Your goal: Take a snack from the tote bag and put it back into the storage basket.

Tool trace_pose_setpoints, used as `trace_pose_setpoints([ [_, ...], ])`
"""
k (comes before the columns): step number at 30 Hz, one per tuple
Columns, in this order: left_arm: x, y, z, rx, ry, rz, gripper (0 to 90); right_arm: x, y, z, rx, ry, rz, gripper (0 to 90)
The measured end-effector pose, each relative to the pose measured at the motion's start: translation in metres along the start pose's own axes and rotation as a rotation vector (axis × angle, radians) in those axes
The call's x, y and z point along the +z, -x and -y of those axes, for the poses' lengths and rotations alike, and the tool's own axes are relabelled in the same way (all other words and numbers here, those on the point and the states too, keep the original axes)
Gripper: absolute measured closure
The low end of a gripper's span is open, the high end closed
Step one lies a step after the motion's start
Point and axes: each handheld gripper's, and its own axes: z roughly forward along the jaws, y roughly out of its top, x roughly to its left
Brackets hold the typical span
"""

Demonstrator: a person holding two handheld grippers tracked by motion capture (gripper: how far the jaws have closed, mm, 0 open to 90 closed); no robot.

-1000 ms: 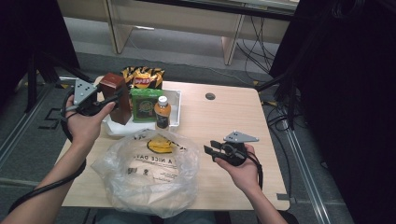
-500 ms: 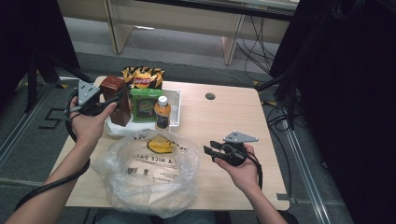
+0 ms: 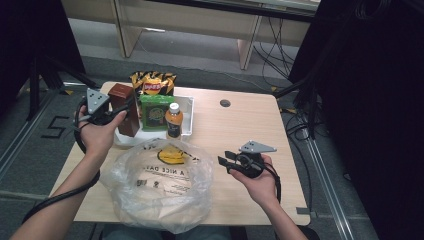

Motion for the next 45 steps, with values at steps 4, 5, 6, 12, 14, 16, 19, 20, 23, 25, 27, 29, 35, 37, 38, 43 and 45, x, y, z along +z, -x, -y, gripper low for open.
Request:
trace_pose_setpoints([
  [4,0.001,-0.001,0.002,-0.001,-0.004,-0.011,37.4,-0.001,0.0,0.0,0.002,-0.012,-0.007,62.3],
  [5,0.002,-0.001,0.002,-0.001,-0.004,-0.012,37.4,-0.001,-0.001,0.0,0.004,-0.013,-0.008,62.3],
  [6,0.002,-0.001,0.003,0.0,-0.007,-0.014,37.4,-0.001,-0.002,0.0,0.028,-0.019,-0.015,62.3],
  [12,0.004,-0.004,0.008,-0.006,-0.016,-0.025,37.3,0.0,-0.002,0.0,0.016,-0.02,-0.016,62.3],
  [14,0.006,-0.005,0.009,-0.004,-0.017,-0.032,37.3,0.0,-0.003,0.0,0.022,-0.023,-0.026,62.3],
  [16,0.007,-0.006,0.011,-0.003,-0.021,-0.041,37.3,0.0,-0.002,0.0,0.003,-0.017,-0.012,62.3],
  [19,0.009,-0.007,0.013,-0.006,-0.023,-0.047,37.3,0.0,-0.002,0.0,0.004,-0.017,-0.013,62.3],
  [20,0.009,-0.007,0.014,-0.005,-0.024,-0.049,37.3,0.0,-0.002,0.0,0.004,-0.017,-0.014,62.3],
  [23,0.011,-0.008,0.017,-0.004,-0.029,-0.057,37.3,0.0,-0.002,0.0,0.004,-0.017,-0.013,62.3],
  [25,0.011,-0.009,0.018,-0.004,-0.032,-0.063,37.3,0.0,-0.002,0.0,0.005,-0.018,-0.014,62.3],
  [27,0.012,-0.01,0.02,-0.007,-0.034,-0.069,37.3,0.0,-0.004,0.001,0.033,-0.025,-0.023,62.2],
  [29,0.013,-0.011,0.021,-0.006,-0.036,-0.075,37.2,0.0,-0.005,0.001,0.05,-0.024,-0.022,62.2],
  [35,0.015,-0.012,0.026,-0.013,-0.044,-0.091,37.2,0.001,-0.003,0.001,0.011,-0.012,-0.014,62.2],
  [37,0.015,-0.013,0.027,-0.014,-0.044,-0.096,37.2,0.001,-0.004,0.001,0.017,-0.012,-0.015,62.2],
  [38,0.015,-0.013,0.028,-0.013,-0.047,-0.099,37.1,0.001,-0.004,0.001,0.016,-0.016,-0.018,62.3],
  [43,0.016,-0.014,0.03,-0.017,-0.05,-0.102,37.0,0.002,-0.003,0.001,0.002,-0.013,-0.022,62.2],
  [45,0.016,-0.014,0.03,-0.015,-0.051,-0.105,37.0,0.002,-0.003,0.001,0.0,-0.016,-0.03,62.1],
])
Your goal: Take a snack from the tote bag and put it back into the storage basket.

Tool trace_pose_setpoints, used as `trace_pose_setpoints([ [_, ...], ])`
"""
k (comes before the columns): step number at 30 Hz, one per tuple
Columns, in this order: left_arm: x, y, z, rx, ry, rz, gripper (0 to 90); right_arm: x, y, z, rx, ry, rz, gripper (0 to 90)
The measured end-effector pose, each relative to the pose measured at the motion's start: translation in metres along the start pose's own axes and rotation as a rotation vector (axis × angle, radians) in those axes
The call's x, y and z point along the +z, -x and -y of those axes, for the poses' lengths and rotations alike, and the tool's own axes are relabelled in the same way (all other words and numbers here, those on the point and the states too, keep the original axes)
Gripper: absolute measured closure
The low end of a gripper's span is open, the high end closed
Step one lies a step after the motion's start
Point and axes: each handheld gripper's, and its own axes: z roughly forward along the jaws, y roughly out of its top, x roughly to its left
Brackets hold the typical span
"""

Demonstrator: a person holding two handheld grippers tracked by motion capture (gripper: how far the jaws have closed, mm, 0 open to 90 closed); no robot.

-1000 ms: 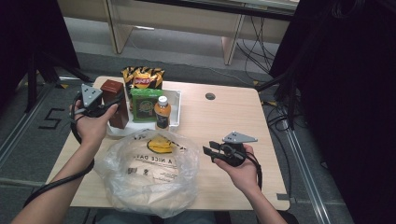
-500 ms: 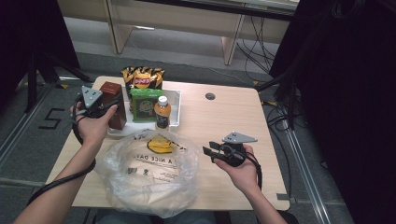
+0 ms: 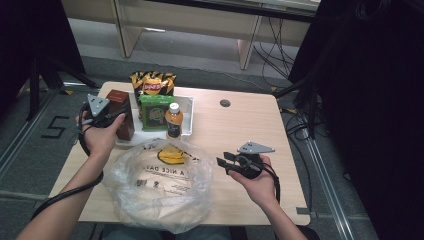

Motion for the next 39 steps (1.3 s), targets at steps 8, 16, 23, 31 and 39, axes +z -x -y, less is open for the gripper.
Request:
trace_pose_setpoints([
  [8,0.0016,-0.0002,0.0037,-0.011,-0.01,-0.011,36.9,-0.0003,-0.0033,0.0001,0.037,-0.007,-0.002,62.1],
  [16,0.0032,-0.0015,0.0073,-0.011,-0.016,-0.017,36.7,0.0003,-0.0017,0.0001,0.012,-0.007,-0.012,62.0],
  [23,0.0034,-0.0022,0.0076,-0.012,-0.018,-0.017,36.7,0.0,-0.0016,0.0002,-0.005,-0.005,0.007,61.9],
  [31,0.0028,-0.0019,0.0083,-0.01,-0.019,-0.024,36.4,0.0011,-0.0024,0.0007,0.001,0.0,0.009,61.8],
  [39,0.0016,-0.0013,0.0087,-0.009,-0.02,-0.028,36.0,0.0013,-0.0024,0.0008,-0.004,0.002,0.011,61.7],
])
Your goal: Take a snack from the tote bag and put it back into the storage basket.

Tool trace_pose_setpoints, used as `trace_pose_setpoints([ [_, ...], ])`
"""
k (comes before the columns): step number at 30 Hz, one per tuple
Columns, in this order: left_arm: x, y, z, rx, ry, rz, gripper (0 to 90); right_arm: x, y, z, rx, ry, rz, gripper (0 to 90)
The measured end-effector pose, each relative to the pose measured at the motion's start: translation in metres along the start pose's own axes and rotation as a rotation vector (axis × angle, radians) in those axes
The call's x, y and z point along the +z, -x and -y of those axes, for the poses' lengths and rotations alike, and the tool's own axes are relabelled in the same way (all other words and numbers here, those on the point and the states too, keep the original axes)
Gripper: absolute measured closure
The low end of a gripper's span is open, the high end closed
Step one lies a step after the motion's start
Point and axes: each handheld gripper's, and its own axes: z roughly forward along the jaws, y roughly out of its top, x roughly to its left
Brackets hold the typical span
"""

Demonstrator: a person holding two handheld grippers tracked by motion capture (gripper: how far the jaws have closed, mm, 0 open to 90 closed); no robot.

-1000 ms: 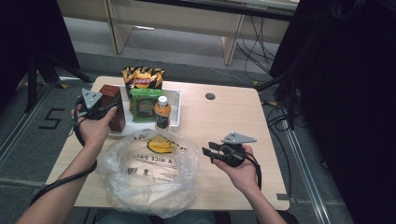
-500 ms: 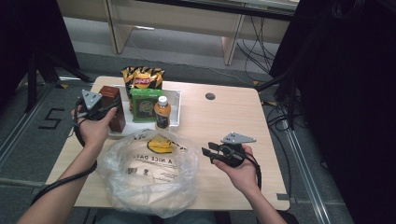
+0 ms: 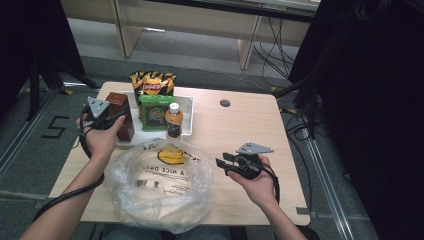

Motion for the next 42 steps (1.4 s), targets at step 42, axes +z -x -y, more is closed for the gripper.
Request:
trace_pose_setpoints([
  [42,-0.017,-0.008,-0.004,-0.057,-0.057,0.041,21.7,0.0,-0.001,-0.001,0.024,-0.029,-0.024,60.3],
])
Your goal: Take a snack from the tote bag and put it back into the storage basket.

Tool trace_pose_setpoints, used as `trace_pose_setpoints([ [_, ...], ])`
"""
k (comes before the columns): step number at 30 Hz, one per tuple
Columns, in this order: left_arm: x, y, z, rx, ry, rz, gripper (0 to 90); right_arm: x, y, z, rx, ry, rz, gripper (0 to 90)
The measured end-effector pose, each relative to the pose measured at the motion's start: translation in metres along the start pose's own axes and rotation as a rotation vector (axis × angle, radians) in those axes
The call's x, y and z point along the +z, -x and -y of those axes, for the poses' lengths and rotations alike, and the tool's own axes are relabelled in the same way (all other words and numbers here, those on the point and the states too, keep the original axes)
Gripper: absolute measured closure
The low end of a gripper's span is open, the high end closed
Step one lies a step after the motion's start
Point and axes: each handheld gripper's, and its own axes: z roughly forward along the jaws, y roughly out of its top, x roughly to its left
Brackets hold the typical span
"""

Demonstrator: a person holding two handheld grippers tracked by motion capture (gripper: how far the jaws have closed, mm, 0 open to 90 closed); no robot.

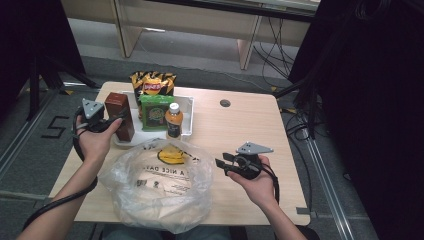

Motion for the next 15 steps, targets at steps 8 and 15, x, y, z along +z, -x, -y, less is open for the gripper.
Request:
trace_pose_setpoints([
  [8,-0.01,-0.003,-0.002,0.002,-0.007,0.007,21.5,-0.001,-0.001,0.0,0.012,-0.006,0.008,59.7],
  [15,-0.021,-0.003,-0.003,0.015,-0.018,0.01,21.6,0.0,0.0,0.0,-0.016,0.006,0.01,59.2],
])
